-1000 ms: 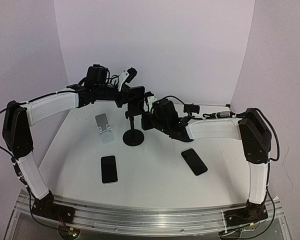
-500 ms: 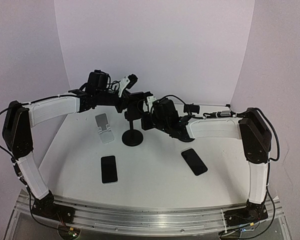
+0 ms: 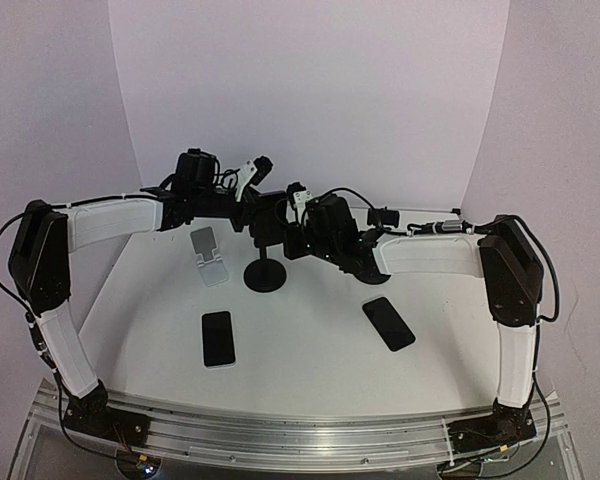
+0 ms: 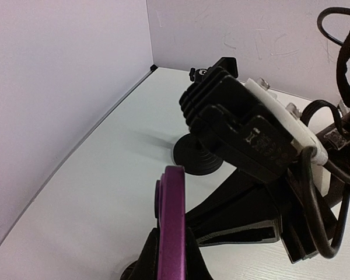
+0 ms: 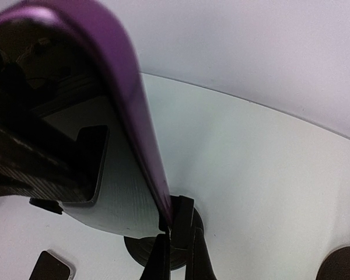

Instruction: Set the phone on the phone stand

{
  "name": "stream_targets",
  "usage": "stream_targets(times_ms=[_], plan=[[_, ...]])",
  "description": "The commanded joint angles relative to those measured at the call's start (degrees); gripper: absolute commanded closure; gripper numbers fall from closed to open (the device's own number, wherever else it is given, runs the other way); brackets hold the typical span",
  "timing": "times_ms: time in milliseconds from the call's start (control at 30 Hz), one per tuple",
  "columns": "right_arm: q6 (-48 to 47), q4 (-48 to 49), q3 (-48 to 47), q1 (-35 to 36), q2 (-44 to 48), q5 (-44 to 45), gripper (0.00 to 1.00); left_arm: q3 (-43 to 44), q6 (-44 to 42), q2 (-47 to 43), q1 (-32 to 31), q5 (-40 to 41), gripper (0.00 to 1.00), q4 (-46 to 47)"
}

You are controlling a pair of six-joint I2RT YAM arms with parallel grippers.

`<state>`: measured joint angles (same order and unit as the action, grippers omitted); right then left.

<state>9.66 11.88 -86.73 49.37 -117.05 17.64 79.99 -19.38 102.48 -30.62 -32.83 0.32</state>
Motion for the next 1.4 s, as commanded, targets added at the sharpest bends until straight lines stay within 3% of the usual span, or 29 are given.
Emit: stream_targets(times_ms=[0, 433, 500, 600, 733, 933, 1033, 1200, 1367], plan=[[-0.8, -1.6, -2.1, -1.1, 1.5, 3.5, 1.0, -4.3, -1.3, 3.5, 6.1, 7.7, 1.0, -3.5], [-0.3, -2.5, -3.3, 0.4, 0.8, 6.2, 1.0, -4.1, -2.1, 4.6, 6.3, 1.3, 1.0, 2.5], [-0.2, -2.5, -3.4, 0.4, 0.8, 6.0, 0.96, -4.0, -2.0, 4.7, 6.5, 1.0, 1.0, 2.6], [-0.2, -2.5, -3.5, 0.4, 0.9, 5.5, 0.77, -3.8, -3.0, 4.7, 6.6, 0.5, 1.0, 2.3], [0.0, -2.4, -3.1, 0.4, 1.6, 5.7, 0.61, -3.6, -4.1, 4.7, 6.6, -2.2, 1.0, 1.2], [-0.2, -2.4, -1.8, 0.4, 3.0, 5.9, 0.52, -1.5, -5.1, 5.6, 6.9, -7.4, 1.0, 0.1], [-0.2, -2.5, -0.9, 0.4, 3.8, 6.3, 0.48, 1.3, -5.3, 7.0, 7.9, -14.3, 1.0, -2.2], [-0.4, -2.6, 1.0, 0.4, 5.7, 7.6, 0.45, 5.6, -5.5, 11.0, 8.3, -23.9, 1.0, -4.0], [-0.9, -2.8, 3.0, 0.4, 8.6, 9.6, 0.43, 9.3, -4.8, 13.6, 7.2, -27.8, 1.0, -4.5]])
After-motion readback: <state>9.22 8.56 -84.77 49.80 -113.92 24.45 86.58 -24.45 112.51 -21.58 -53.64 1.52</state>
